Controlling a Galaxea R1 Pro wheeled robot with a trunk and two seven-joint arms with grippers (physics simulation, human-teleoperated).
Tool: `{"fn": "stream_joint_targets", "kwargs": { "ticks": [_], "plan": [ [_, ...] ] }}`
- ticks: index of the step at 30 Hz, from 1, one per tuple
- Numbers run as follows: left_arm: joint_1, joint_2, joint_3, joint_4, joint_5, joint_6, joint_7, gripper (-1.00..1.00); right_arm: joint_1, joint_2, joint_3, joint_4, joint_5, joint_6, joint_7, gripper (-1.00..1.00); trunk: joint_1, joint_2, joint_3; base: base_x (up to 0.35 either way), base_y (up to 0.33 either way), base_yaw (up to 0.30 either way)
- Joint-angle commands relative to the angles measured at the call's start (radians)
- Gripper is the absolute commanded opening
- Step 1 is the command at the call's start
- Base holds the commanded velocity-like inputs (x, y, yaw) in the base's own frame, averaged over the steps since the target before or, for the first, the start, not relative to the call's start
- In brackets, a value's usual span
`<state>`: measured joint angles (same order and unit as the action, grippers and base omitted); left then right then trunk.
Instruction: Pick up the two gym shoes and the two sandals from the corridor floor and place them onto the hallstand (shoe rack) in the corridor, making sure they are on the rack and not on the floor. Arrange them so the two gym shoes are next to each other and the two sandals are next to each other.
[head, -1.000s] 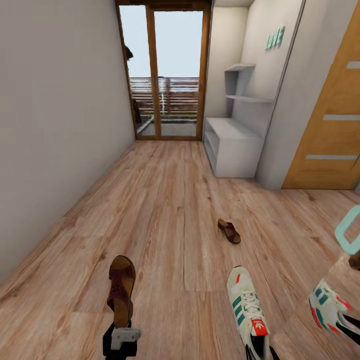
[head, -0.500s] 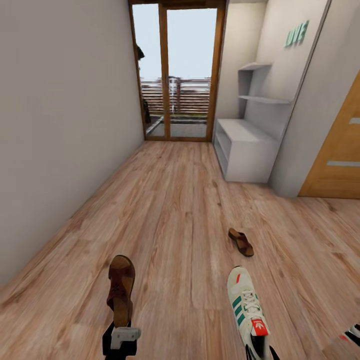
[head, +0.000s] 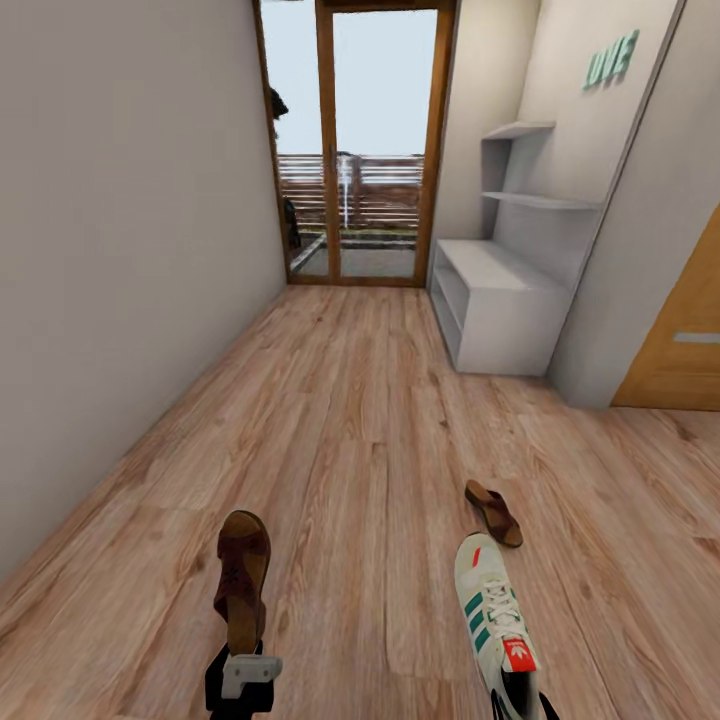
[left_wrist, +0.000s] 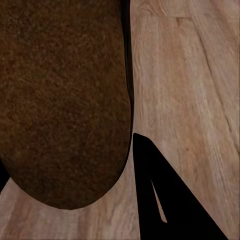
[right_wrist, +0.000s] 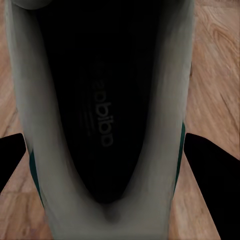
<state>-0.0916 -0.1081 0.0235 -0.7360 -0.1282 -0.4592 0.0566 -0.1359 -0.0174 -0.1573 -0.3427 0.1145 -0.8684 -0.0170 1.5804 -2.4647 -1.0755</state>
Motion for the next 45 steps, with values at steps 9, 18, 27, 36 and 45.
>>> {"fn": "stream_joint_targets", "kwargs": {
  "ticks": [9,18,27,36,45],
  "plan": [
    [0.000,-0.001,0.002,0.001,-0.016,-0.003,0.006,-1.00,-0.001,0.001,-0.007,0.001,0.010,-0.003,0.000,-1.00,0.000,0.000,-0.001,0.339,0.000,0.059],
    [0.000,-0.001,0.001,0.002,-0.016,-0.003,0.006,-1.00,-0.001,0.001,-0.007,0.001,0.010,-0.003,0.000,-1.00,0.000,0.000,-0.001,0.339,0.000,0.216],
    [0.000,-0.001,0.001,0.001,-0.016,-0.002,0.006,-1.00,-0.001,0.001,-0.007,0.001,0.010,-0.003,0.000,-1.00,0.000,0.000,-0.001,0.339,0.000,0.130],
    [0.000,-0.001,0.001,0.001,-0.016,-0.001,0.006,-1.00,-0.001,0.001,-0.007,0.001,0.010,-0.003,0.000,-1.00,0.000,0.000,-0.001,0.339,0.000,0.003],
    [0.000,-0.001,0.002,0.001,-0.014,-0.001,0.006,-1.00,-0.001,0.001,-0.007,0.001,0.010,-0.003,0.000,-1.00,0.000,0.000,-0.001,0.339,0.000,0.000]
  ]
}}
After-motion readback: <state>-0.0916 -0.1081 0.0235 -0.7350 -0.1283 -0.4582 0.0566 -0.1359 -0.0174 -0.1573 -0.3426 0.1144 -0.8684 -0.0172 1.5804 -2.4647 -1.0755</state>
